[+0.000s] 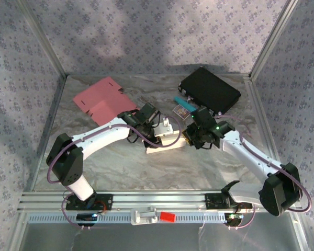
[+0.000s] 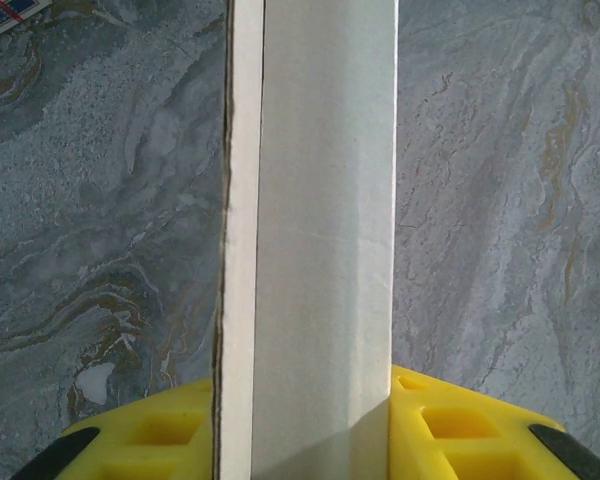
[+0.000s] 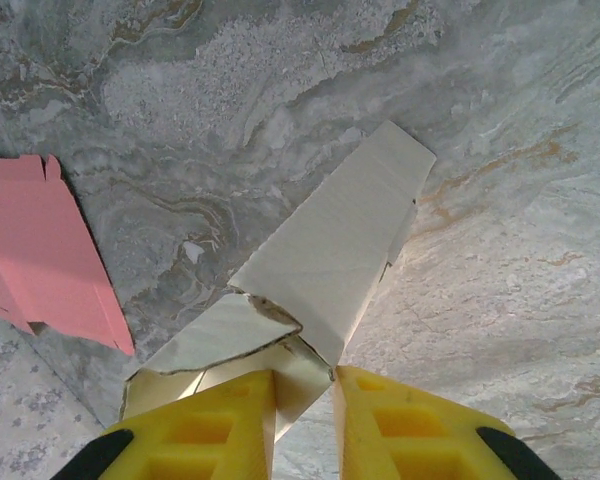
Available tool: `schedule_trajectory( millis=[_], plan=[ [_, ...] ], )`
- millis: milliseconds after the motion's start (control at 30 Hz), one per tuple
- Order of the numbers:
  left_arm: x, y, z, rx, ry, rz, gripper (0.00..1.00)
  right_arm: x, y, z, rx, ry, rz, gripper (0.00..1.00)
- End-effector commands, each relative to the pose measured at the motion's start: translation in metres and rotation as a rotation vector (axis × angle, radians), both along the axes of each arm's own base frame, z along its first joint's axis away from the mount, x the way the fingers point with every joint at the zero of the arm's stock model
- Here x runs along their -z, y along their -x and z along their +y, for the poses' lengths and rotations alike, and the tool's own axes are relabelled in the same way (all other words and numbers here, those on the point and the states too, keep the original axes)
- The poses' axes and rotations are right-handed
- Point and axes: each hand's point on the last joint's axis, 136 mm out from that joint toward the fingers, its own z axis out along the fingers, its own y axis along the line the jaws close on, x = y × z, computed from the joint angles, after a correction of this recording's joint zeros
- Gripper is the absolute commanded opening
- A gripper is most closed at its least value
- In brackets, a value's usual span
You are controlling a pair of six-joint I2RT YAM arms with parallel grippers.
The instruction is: Fold the paper box
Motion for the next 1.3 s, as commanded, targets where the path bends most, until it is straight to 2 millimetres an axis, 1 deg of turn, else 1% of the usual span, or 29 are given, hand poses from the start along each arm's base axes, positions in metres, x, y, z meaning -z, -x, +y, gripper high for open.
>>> schedule_trajectory(
  millis=[0, 200, 267, 333, 400, 467, 533, 567, 667, 700, 767, 833, 900, 967, 1033, 1167, 1267],
  plan=[
    [-0.002, 0.008, 0.006, -0.007, -0.003, 0.038, 0.34, 0.022, 0.025, -0.011, -0.042, 0.1, 0.122, 0.27],
    [0.001, 0.01, 0.007, -0.006, -0.008, 0.044, 0.34, 0.001, 0.014, -0.006, -0.12, 0.116, 0.071, 0.3],
    [0.001, 0.01, 0.008, -0.006, -0.009, 0.046, 0.33, -0.009, 0.011, -0.004, -0.165, 0.125, 0.047, 0.34],
    [0.001, 0.01, 0.008, -0.007, -0.009, 0.047, 0.33, -0.024, 0.009, -0.005, -0.207, 0.142, 0.005, 0.39],
    [0.001, 0.01, 0.008, -0.005, -0.007, 0.051, 0.32, -0.041, 0.006, -0.009, -0.249, 0.17, -0.062, 0.43],
    [0.001, 0.01, 0.008, -0.005, -0.005, 0.052, 0.31, -0.059, 0.003, -0.016, -0.307, 0.219, -0.156, 0.44],
    [0.002, 0.01, 0.007, -0.003, -0.005, 0.054, 0.31, -0.068, 0.004, -0.024, -0.382, 0.276, -0.227, 0.44],
    [0.002, 0.01, 0.007, -0.003, -0.005, 0.055, 0.31, -0.087, -0.002, -0.026, -0.421, 0.307, -0.307, 0.43],
    [0.001, 0.01, 0.008, -0.001, -0.006, 0.053, 0.31, -0.102, -0.011, -0.035, -0.603, 0.436, -0.483, 0.41],
    [0.001, 0.011, 0.008, 0.002, -0.008, 0.054, 0.31, -0.092, -0.01, -0.036, -0.681, 0.458, -0.506, 0.4],
    [0.002, 0.011, 0.008, 0.003, -0.012, 0.055, 0.31, -0.09, -0.015, -0.041, -0.78, 0.464, -0.554, 0.37],
    [0.002, 0.011, 0.009, 0.005, -0.015, 0.057, 0.31, -0.085, -0.018, -0.044, -0.879, 0.452, -0.565, 0.33],
    [0.001, 0.011, 0.009, 0.006, -0.017, 0.055, 0.31, -0.076, -0.018, -0.048, -0.96, 0.475, -0.521, 0.3],
    [0.001, 0.012, 0.01, 0.004, -0.019, 0.057, 0.31, -0.074, -0.021, -0.049, -1.032, 0.527, -0.495, 0.28],
    [0.002, 0.012, 0.011, 0.003, -0.021, 0.061, 0.31, -0.064, -0.021, -0.051, -1.081, 0.576, -0.46, 0.28],
    [0.005, 0.012, 0.01, 0.004, -0.025, 0.064, 0.31, -0.058, -0.02, -0.036, -1.171, 0.572, -0.481, 0.3],
    [0.006, 0.011, 0.01, 0.004, -0.027, 0.065, 0.31, -0.054, -0.018, -0.029, -1.216, 0.548, -0.469, 0.31]
  ],
)
